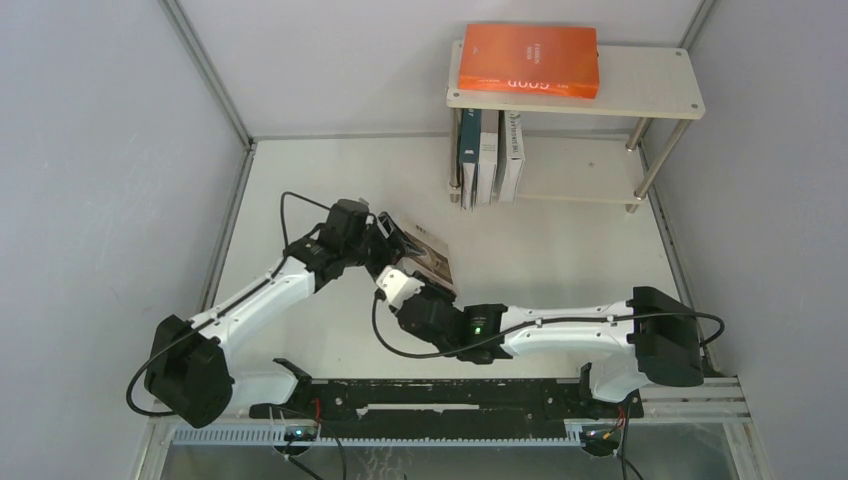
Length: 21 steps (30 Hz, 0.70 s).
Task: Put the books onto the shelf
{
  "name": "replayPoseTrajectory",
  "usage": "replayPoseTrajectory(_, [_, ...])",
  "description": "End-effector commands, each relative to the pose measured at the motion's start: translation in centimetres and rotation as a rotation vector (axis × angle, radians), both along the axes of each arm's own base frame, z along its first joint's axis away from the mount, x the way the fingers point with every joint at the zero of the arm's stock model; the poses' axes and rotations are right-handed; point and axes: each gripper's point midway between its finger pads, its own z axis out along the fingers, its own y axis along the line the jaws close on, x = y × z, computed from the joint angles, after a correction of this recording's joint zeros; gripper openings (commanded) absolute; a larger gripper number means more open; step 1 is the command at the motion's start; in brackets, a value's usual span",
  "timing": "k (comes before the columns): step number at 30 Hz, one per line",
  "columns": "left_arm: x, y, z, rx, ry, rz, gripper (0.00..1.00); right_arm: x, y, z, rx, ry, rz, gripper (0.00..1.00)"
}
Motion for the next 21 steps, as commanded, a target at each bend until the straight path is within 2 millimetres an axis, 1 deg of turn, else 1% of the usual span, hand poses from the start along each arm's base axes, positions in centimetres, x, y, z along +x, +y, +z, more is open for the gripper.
replayPoseTrajectory(1, [1.5, -0.3, 5.1, -0.056, -0.123, 0.007, 0.73, -0.1, 0.5, 3.0, 0.102, -0.004, -0.012, 0.39])
replayPoseTrajectory(8, [2.0, 0.8, 5.5, -0.042, -0.136, 0.039, 0.74, -0.6, -0.3, 3.7, 0.129, -0.001, -0.029, 0.39])
replayPoseTrajectory(14, [2.4, 2.0, 5.2, -0.015, -0.139, 0.075, 0.75, -1.5, -1.4, 5.0, 0.164, -0.008, -0.053, 0.38])
replayPoseTrajectory(21, [2.8, 3.3, 4.7, 0.018, -0.144, 0.126, 0.75, -2.6, -3.7, 6.6, 0.222, 0.001, -0.114, 0.39])
